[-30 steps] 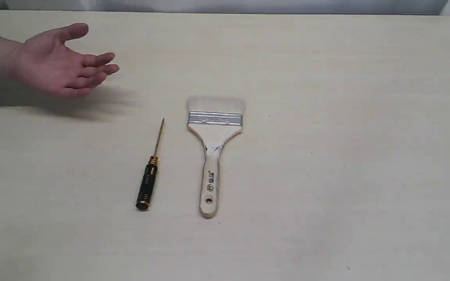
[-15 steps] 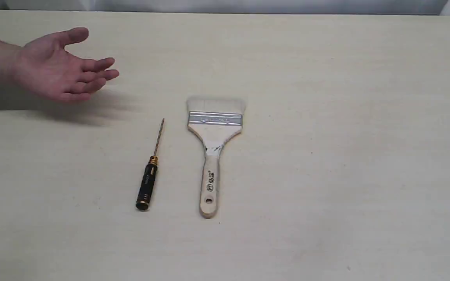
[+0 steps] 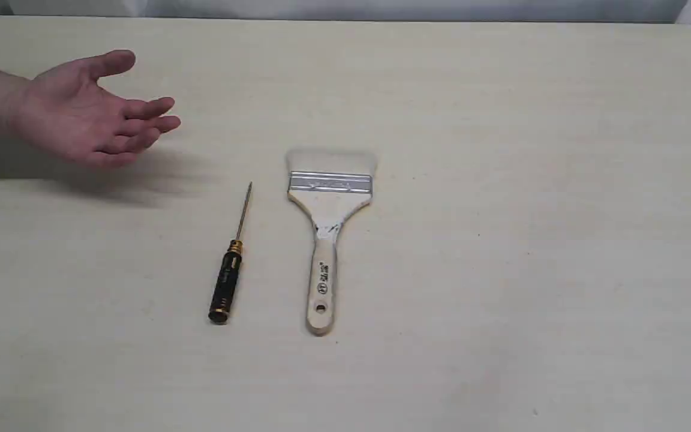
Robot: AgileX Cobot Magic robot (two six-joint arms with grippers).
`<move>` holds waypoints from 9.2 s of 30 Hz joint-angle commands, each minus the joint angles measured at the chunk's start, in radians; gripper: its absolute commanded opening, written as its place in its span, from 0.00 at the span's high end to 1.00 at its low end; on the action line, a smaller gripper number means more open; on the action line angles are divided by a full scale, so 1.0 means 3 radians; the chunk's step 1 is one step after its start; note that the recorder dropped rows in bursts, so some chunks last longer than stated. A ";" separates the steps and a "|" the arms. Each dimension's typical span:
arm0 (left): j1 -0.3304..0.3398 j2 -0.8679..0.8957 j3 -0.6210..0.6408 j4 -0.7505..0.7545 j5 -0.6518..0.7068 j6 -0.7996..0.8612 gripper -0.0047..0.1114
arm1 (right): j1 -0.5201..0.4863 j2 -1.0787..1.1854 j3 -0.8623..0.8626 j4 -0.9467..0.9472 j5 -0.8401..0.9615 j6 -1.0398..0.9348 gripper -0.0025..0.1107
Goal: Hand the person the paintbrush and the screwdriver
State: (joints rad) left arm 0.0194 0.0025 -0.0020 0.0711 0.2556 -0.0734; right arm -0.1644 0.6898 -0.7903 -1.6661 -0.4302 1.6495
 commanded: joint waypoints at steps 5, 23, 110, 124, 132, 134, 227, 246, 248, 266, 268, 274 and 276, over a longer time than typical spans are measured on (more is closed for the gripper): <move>-0.0028 -0.0008 0.0007 0.0000 -0.0020 -0.0007 0.96 | 0.0014 0.0916 0.0155 -0.0261 -0.0412 0.0802 0.71; -0.0028 -0.0008 0.0007 -0.0014 -0.0014 -0.0007 0.96 | 0.2499 0.2426 0.0162 -0.0039 0.0560 -0.1919 0.71; -0.0028 -0.0008 0.0007 0.0000 -0.0020 -0.0007 0.96 | 0.2765 0.4769 -0.2131 0.5168 0.3932 -0.4190 0.94; -0.0028 -0.0008 0.0007 0.0000 -0.0020 -0.0007 0.96 | 0.2765 0.3679 -0.2131 0.6078 0.3607 -0.4982 0.94; -0.0028 -0.0008 0.0007 -0.0015 -0.0013 -0.0007 0.96 | 0.2917 0.3733 -0.2131 0.8326 0.2721 -0.7497 0.94; -0.0028 -0.0008 0.0007 -0.0015 -0.0013 -0.0007 0.96 | 0.3029 0.3815 -0.2131 0.8589 0.2522 -0.7937 0.94; -0.0028 -0.0008 0.0007 -0.0004 -0.0024 -0.0007 0.96 | 0.3421 0.4838 -0.2829 0.5554 0.4297 -0.4912 0.94; -0.0028 -0.0008 0.0007 -0.0012 -0.0012 -0.0007 0.96 | 0.3427 0.4076 -0.2829 0.5428 0.3213 -0.5162 0.94; -0.0028 -0.0008 0.0007 -0.0012 -0.0018 -0.0007 0.96 | 0.3427 0.4207 -0.2829 0.5428 0.3043 -0.5171 0.94; -0.0028 -0.0008 0.0007 -0.0012 -0.0018 -0.0007 0.96 | 0.3420 0.4387 -0.2829 0.5418 0.2763 -0.5199 0.86; -0.0028 -0.0008 0.0007 -0.0012 -0.0018 -0.0007 0.96 | 0.3406 0.4227 -0.2829 0.5340 0.2851 -0.5182 0.94; -0.0028 -0.0008 0.0007 -0.0006 -0.0026 -0.0007 0.96 | 0.3406 0.3639 -0.2708 0.4756 0.3261 -0.5003 0.94; -0.0028 -0.0008 0.0007 -0.0006 -0.0026 -0.0007 0.96 | 0.3406 0.3391 -0.2548 0.4449 0.3290 -0.4748 0.94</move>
State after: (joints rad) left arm 0.0194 0.0025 -0.0020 0.0711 0.2556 -0.0734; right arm 0.8630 1.7716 -1.5923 -0.2531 0.5243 0.1681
